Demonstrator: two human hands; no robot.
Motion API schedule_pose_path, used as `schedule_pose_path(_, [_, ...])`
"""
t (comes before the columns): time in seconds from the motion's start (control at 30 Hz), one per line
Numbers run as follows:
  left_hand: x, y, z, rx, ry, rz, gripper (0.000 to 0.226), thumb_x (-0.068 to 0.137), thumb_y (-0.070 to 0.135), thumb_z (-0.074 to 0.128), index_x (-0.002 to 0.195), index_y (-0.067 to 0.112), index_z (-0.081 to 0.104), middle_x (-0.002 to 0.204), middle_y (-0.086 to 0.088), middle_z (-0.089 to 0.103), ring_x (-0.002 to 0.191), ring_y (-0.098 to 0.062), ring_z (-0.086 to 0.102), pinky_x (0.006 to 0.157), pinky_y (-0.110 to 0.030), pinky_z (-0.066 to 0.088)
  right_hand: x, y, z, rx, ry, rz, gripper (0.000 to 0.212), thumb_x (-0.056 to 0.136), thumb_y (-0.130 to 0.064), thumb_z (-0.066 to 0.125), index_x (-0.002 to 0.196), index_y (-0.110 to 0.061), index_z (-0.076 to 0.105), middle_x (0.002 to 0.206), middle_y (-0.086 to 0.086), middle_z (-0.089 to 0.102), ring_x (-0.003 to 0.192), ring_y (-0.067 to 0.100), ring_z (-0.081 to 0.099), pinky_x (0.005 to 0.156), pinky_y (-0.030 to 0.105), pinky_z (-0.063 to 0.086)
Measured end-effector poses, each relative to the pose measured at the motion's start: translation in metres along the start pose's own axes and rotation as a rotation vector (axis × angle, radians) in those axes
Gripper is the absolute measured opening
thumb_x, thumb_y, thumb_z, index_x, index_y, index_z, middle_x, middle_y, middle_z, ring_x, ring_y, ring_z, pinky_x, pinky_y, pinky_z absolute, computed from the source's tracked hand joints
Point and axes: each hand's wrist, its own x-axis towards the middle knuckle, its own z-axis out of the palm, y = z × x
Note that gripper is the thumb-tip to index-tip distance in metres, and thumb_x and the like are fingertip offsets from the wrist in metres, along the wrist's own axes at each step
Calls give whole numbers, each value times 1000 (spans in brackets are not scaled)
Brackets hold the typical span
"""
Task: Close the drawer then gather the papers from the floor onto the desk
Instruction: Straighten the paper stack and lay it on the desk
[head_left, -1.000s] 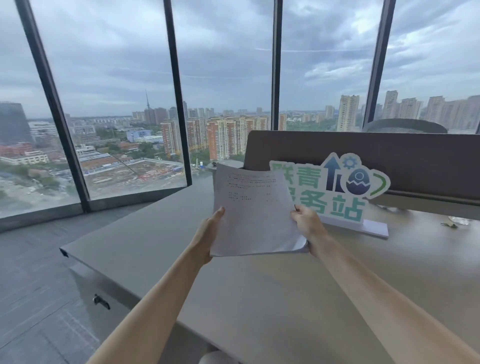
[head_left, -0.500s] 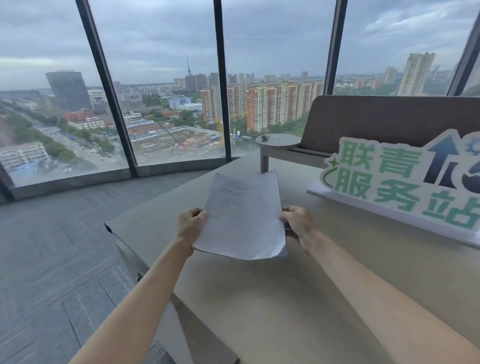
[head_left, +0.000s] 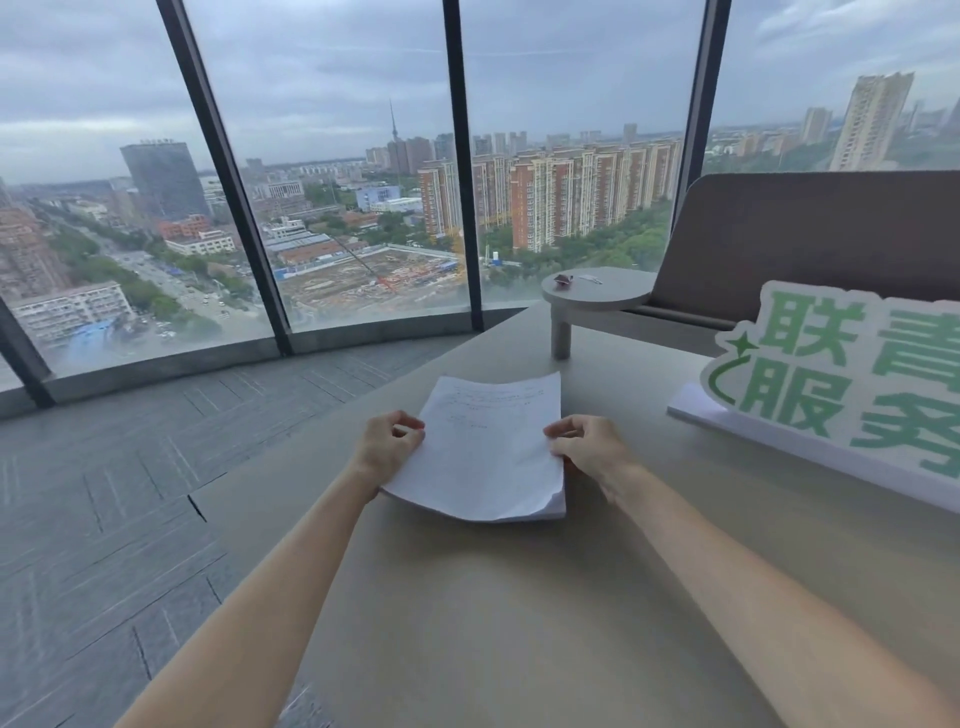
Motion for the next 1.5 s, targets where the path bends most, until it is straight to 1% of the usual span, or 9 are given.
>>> schedule_pose_path(0.2, [34, 13, 6, 162, -92, -73, 29, 87, 5, 51, 104, 7, 74, 101, -8, 66, 91, -20, 57, 73, -24, 46, 28, -4, -3, -39, -15, 17, 21, 85, -1, 59, 77, -18, 70, 85, 6, 71, 85, 26, 68, 93, 44, 57])
schedule_pose_path(0.3, [60, 15, 10, 200, -99, -89, 33, 84, 3, 49, 105, 9, 74, 106, -9, 67, 95, -22, 58, 86, -28, 47, 41, -6, -3, -76, -36, 24, 23, 90, 0, 53, 79, -13, 69, 85, 10, 70, 76, 26, 67, 70, 39, 61])
schedule_pose_path(0.4, [87, 14, 16, 230, -90, -55, 37, 85, -1, 45, 107, 7, 73, 99, -8, 64, 91, -23, 57, 81, -27, 46, 57, -5, 0, -165, -83, 14, 21, 90, 1, 51, 88, -11, 68, 82, 9, 66, 63, 20, 65, 46, 28, 54])
schedule_pose_path(0.5, [113, 9, 22, 232, -56, -10, 37, 83, -4, 43, 104, 3, 73, 99, -15, 67, 88, -24, 58, 76, -26, 44, 72, -9, 5, -283, -138, -11, 21, 88, -2, 49, 93, -10, 68, 78, 7, 61, 53, 15, 61, 37, 25, 49])
schedule_pose_path(1.1, [166, 5, 42, 290, 48, 68, 33, 83, -3, 50, 101, 5, 77, 108, -15, 74, 107, -31, 66, 93, -34, 50, 103, -23, 21, -455, -176, 16, 30, 85, -3, 41, 104, -11, 63, 76, 11, 66, 43, 20, 63, 39, 27, 51])
schedule_pose_path(1.23, [164, 8, 43, 374, 33, 83, 32, 85, 1, 50, 104, 9, 75, 111, -13, 73, 110, -32, 64, 92, -33, 48, 105, -22, 25, -553, -156, -13, 28, 83, -7, 40, 98, -14, 62, 82, 12, 66, 45, 22, 61, 39, 25, 49])
schedule_pose_path(1.33, [162, 9, 45, 438, 25, 106, 32, 85, 4, 49, 103, 12, 75, 112, -13, 73, 110, -32, 63, 92, -34, 48, 108, -22, 26, -650, -126, -48, 21, 85, -12, 45, 94, -18, 63, 72, 6, 60, 41, 19, 57, 39, 23, 47])
schedule_pose_path(1.4, [160, 9, 45, 485, 25, 137, 34, 85, 6, 47, 104, 14, 74, 114, -14, 71, 111, -33, 61, 93, -36, 49, 108, -25, 25, -677, -118, -60, 19, 87, -15, 47, 94, -20, 64, 74, 3, 59, 47, 18, 57, 43, 21, 46])
schedule_pose_path(1.5, [153, 14, 43, 553, 39, 166, 34, 86, 6, 46, 106, 11, 73, 118, -18, 66, 112, -34, 59, 92, -37, 47, 111, -26, 25, -725, -137, -63, 20, 88, -20, 53, 103, -20, 67, 104, 6, 66, 82, 20, 58, 68, 22, 45])
